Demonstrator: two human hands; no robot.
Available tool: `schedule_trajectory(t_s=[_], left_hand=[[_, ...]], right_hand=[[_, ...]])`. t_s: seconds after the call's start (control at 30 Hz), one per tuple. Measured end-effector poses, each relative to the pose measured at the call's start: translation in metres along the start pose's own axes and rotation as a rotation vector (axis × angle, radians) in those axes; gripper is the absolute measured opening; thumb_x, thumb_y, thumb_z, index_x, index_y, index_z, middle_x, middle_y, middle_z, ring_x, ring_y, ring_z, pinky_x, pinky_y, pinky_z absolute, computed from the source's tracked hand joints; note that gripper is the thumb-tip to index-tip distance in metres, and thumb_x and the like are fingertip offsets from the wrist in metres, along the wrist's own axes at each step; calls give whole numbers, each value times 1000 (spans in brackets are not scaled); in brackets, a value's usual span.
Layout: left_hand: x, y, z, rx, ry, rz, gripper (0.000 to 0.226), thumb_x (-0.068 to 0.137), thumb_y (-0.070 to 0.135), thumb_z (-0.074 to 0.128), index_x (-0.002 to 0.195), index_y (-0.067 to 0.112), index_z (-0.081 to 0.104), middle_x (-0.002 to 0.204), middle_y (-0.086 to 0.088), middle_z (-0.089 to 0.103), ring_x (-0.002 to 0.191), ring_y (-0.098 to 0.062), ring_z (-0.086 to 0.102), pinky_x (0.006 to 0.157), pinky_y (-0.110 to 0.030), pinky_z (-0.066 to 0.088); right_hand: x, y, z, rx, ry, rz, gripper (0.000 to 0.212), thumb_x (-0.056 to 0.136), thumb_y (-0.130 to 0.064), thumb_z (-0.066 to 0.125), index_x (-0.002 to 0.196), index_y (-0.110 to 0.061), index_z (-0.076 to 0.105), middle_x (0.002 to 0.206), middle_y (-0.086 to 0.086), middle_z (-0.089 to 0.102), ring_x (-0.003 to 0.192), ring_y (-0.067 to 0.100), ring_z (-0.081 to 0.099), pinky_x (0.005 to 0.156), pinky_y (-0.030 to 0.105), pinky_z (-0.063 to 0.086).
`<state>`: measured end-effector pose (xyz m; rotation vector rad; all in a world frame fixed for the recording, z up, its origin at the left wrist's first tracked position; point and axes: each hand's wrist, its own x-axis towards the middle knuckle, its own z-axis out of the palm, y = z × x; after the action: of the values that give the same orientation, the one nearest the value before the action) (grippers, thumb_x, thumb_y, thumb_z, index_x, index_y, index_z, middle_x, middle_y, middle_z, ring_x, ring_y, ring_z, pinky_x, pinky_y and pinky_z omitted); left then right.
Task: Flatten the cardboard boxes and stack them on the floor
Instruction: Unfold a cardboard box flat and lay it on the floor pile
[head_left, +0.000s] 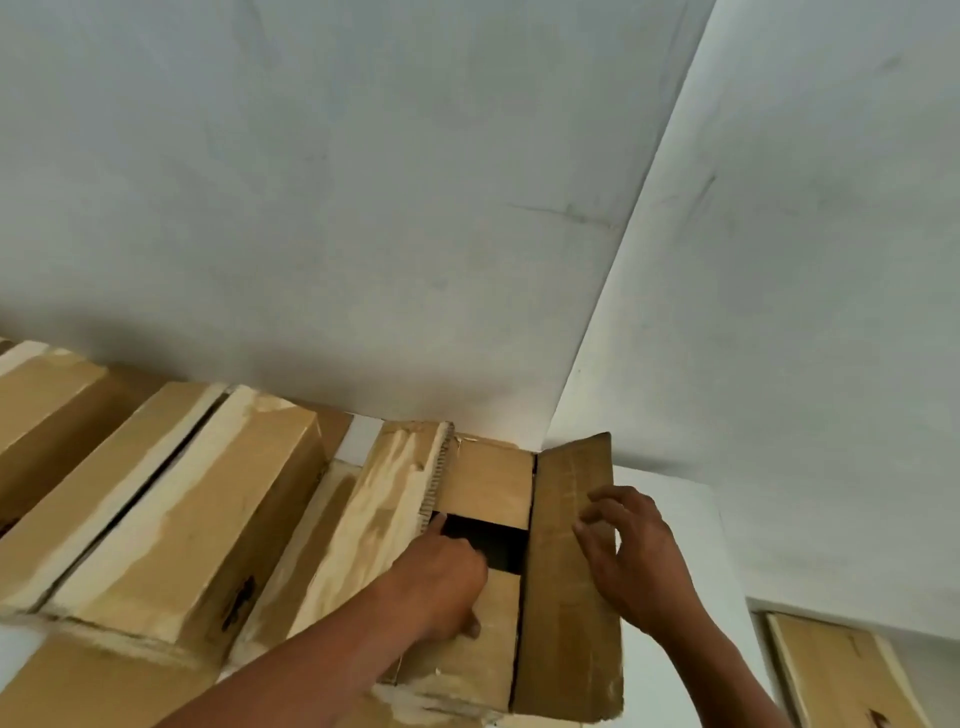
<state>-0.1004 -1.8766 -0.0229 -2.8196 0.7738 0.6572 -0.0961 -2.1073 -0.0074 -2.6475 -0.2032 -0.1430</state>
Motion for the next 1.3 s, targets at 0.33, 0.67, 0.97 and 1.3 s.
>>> schedule_trajectory(t_s=[0.33, 0.67, 0.97, 1.3], left_hand=[[-63, -4, 15, -52, 299, 140, 55, 81, 7, 70, 132, 16, 52, 123, -6, 57, 117, -24, 52, 116, -45, 27], [-74, 4, 13, -121, 595, 265, 56, 44, 38, 93, 95, 32, 69, 83, 15, 62, 75, -2, 57, 58, -14, 45], [-110, -2, 24, -251, 607, 166, 31, 59, 50, 79, 76, 36, 57, 73, 18, 50, 63, 3, 45, 56, -6, 29], [-148, -32, 45, -91, 678, -180, 66, 78, 85, 44, 53, 26, 62, 119, -2, 68, 119, -28, 60, 95, -53, 43]], right_hand=[[44, -64, 13, -664, -406, 10, 54, 84, -67, 52, 127, -35, 57, 131, -1, 56, 129, 30, 45, 103, 66, 14], [58, -89, 37, -929, -478, -50, 38, 79, -55, 66, 104, -27, 70, 120, 6, 63, 132, 39, 41, 95, 82, -22], [71, -90, 52, -996, -484, -162, 34, 81, -36, 73, 108, -14, 69, 122, 16, 63, 131, 42, 42, 105, 77, -16], [82, -91, 40, -939, -646, -252, 70, 72, -71, 69, 115, -16, 65, 117, 10, 63, 116, 34, 54, 107, 62, 25]])
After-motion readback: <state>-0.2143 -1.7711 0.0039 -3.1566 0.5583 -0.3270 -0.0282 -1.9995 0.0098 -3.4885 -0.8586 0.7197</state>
